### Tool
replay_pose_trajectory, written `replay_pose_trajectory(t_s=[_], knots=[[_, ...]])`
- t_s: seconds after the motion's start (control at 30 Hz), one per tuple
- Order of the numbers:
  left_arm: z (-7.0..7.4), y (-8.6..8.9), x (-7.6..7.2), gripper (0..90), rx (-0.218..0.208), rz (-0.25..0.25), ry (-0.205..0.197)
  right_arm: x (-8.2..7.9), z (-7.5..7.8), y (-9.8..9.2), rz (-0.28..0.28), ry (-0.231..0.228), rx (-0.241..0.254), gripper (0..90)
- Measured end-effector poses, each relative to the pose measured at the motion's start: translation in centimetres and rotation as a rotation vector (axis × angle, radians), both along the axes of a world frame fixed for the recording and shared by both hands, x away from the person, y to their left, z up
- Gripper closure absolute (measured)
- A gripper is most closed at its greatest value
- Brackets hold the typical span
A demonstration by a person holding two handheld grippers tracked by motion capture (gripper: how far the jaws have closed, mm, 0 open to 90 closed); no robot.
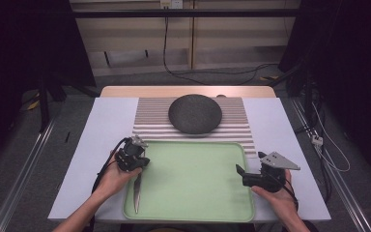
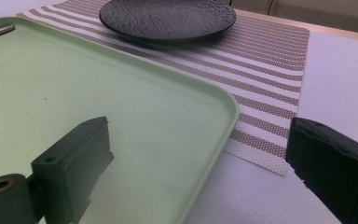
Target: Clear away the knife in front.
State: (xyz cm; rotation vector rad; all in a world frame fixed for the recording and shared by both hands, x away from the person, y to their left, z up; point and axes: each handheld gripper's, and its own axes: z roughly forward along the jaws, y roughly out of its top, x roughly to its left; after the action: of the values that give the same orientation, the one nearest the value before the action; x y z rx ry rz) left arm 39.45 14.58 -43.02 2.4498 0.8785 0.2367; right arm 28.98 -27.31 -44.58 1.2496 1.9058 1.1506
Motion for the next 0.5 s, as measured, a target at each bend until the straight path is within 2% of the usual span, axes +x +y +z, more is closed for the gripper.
replay_pose_trajectory(t_s=[0.27,0.33,0.5], knots=[[0.0,0.9,-0.2,90.0,-0.006,0.011,0.004,0.0,0.0,0.0,-0.002,0.0,0.0,6.7],[-0.1,1.1,-0.3,90.0,-0.018,0.015,0.005,0.0,0.0,0.0,-0.002,0.0,0.001,6.7],[-0.1,0.9,-0.6,90.0,-0.006,0.026,-0.02,0.0,0.0,0.1,-0.001,-0.001,-0.001,6.7]])
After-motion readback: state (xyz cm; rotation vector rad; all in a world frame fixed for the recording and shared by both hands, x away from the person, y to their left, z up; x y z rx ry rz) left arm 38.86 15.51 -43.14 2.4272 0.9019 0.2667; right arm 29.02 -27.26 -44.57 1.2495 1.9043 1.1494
